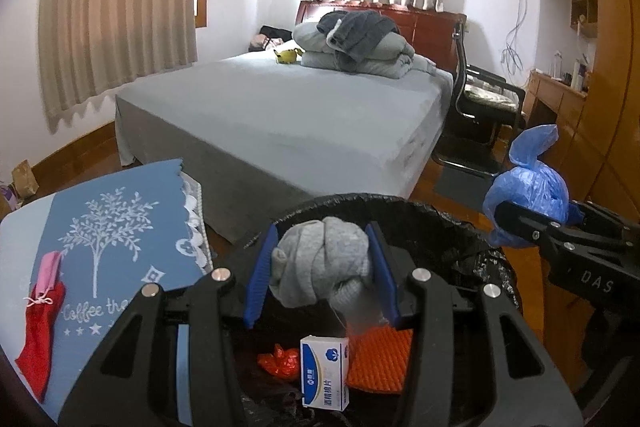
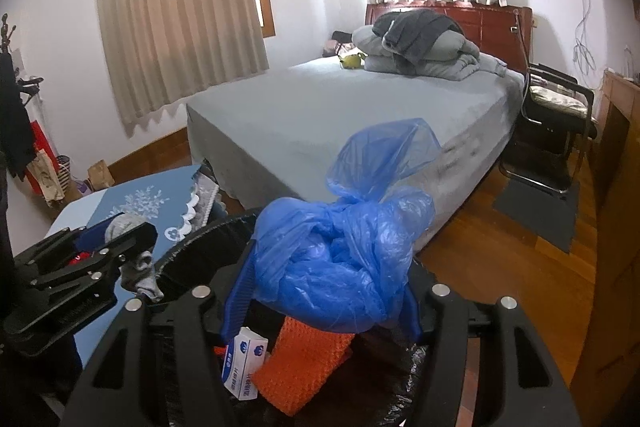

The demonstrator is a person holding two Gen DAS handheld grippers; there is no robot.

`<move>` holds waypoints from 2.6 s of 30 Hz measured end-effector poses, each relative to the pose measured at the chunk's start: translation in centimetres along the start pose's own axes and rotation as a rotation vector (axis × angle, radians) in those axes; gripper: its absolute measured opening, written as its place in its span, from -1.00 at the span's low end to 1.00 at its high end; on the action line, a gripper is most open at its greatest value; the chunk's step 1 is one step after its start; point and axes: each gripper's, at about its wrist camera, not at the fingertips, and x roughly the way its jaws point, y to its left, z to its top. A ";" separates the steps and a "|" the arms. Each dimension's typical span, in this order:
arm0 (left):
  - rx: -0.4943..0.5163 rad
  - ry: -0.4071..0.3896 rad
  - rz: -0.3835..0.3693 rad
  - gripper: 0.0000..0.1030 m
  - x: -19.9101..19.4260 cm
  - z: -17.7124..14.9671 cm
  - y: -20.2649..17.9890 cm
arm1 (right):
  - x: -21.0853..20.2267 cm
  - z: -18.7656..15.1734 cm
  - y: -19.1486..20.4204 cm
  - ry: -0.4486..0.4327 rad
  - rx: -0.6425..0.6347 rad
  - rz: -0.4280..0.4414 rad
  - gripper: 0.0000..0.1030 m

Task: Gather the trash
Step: 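Open both tools to drop the sock ball and blue bag into the bin, then move both open tools back over the red glove and pink mask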

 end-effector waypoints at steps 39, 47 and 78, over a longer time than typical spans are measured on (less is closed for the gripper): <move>-0.115 -0.024 0.187 0.75 -2.5 -0.2 9.0 | 0.6 0.2 0.9 -0.006 -0.017 -0.003 0.88; -0.174 -0.053 0.324 0.75 -6.4 -1.1 14.5 | 1.0 0.7 5.0 -0.008 -0.050 0.059 0.89; -0.368 0.015 0.637 0.75 -11.8 -9.5 34.9 | 11.4 -1.3 31.8 0.075 -0.247 0.362 0.88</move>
